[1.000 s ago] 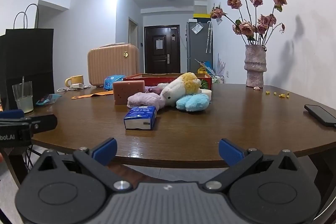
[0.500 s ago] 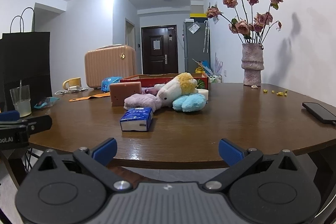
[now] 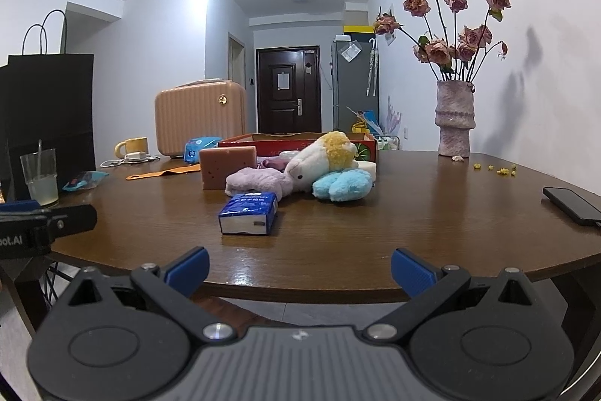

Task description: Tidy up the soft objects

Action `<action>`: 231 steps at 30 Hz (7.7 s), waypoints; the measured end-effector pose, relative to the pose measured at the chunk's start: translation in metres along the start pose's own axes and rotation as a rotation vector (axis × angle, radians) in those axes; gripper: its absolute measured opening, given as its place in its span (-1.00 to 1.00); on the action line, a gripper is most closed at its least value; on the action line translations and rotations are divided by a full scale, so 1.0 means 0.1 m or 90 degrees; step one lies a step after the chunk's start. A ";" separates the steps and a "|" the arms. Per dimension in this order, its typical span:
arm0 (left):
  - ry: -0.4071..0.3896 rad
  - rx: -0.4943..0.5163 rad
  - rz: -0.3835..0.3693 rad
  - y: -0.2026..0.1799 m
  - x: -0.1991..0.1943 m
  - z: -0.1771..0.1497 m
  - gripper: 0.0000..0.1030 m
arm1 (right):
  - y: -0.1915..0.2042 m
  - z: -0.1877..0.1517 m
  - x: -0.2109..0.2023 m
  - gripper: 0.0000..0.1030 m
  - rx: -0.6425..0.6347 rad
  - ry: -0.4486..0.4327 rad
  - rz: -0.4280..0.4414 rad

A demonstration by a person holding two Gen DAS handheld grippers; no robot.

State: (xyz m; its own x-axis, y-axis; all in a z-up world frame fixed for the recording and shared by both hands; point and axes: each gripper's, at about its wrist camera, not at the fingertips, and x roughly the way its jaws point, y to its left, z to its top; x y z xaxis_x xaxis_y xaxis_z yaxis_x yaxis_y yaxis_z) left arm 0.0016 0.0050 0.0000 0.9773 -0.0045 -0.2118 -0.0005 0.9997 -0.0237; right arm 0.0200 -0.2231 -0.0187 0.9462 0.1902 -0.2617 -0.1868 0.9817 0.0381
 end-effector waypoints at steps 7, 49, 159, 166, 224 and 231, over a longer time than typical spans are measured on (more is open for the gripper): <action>0.001 0.008 0.014 -0.03 -0.01 -0.01 1.00 | -0.01 0.00 0.00 1.00 0.004 0.001 -0.001; 0.009 0.011 0.012 -0.06 0.01 -0.04 1.00 | -0.01 -0.03 0.02 1.00 0.010 0.004 0.008; 0.309 -0.160 -0.206 0.77 5.28 2.30 -0.51 | -0.39 2.62 4.93 -0.46 0.237 0.263 0.249; 0.386 -0.076 -0.112 0.67 6.23 2.01 -0.46 | -0.27 2.33 6.28 -0.46 0.270 0.386 0.211; 0.094 0.046 -0.044 0.18 0.93 0.95 0.89 | -0.49 0.83 0.84 0.29 0.111 0.075 0.113; 0.118 0.074 -0.058 0.05 1.05 0.83 0.89 | -0.48 0.75 0.98 0.29 0.121 0.096 0.128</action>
State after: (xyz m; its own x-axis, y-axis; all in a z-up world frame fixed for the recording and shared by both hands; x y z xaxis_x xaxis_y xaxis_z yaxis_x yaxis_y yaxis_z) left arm 0.1222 0.0120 0.0582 0.9168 -0.0875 -0.3896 0.1203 0.9909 0.0604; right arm 0.1417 -0.2507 0.0257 0.8424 0.3913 -0.3704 -0.3005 0.9118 0.2799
